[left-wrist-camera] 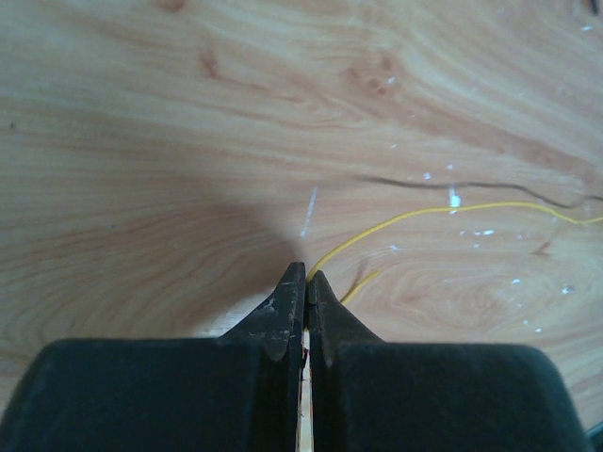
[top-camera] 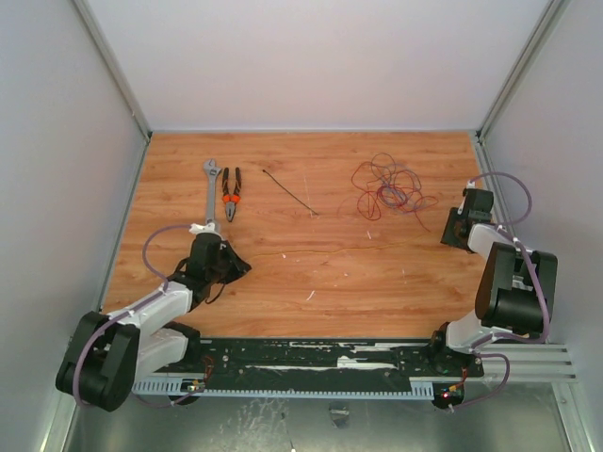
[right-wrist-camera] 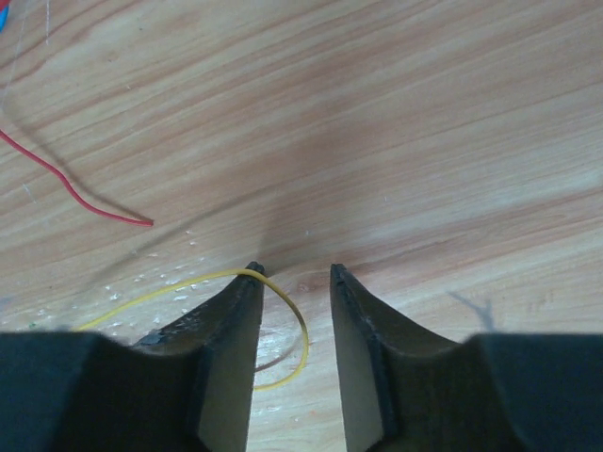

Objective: Zip-tie the wires
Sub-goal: Straighten the cable at the center of the board.

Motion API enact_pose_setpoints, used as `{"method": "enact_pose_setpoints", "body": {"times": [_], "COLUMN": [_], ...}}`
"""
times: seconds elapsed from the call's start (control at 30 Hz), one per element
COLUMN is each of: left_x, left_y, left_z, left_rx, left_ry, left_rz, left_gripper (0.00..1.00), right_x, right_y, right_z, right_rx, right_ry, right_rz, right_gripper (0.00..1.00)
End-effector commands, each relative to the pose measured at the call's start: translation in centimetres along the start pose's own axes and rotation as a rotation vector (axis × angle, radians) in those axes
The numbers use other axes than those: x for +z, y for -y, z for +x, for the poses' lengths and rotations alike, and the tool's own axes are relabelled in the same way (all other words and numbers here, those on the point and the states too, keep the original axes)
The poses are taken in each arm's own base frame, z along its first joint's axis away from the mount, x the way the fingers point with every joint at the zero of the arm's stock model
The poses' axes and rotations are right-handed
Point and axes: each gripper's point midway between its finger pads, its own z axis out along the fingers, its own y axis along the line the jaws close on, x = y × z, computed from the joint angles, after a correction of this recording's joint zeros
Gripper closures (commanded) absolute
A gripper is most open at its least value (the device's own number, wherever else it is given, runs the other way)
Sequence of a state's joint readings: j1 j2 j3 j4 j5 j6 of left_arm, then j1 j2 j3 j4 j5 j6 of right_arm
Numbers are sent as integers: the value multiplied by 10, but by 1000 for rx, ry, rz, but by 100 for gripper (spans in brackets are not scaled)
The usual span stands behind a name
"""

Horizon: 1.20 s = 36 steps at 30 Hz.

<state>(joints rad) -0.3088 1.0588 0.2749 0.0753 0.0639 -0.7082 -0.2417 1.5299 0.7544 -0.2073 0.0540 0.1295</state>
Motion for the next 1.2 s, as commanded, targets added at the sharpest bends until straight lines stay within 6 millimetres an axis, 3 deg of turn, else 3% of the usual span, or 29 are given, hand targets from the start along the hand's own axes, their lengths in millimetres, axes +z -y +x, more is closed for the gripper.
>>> {"method": "enact_pose_setpoints", "body": {"times": [0.0,0.33,0.63,0.8,0.97,1.17], "left_x": [8,16,16,16,16,13], "left_y": [-6,-26,-33,-34,-21,19], "left_z": [-5,-4,-4,-5,-11,-32], "left_rx": [-27,-22,-36,-38,-35,38], "left_ry": [41,51,56,56,56,57], "left_rz": [-13,-108,-148,-158,-114,1], "left_gripper": [100,98,63,57,54,42], "right_x": [1,3,-5,-11,-26,-46], "right_y": [0,-8,-23,-26,-31,-28], "right_z": [-7,-5,-17,-25,-40,-59], "right_rx": [5,-16,-32,-35,-33,-37], "right_ry": [20,0,38,63,111,146], "right_rz": [-19,-49,-119,-135,-164,-145], "right_gripper": [61,47,33,28,24,15]}}
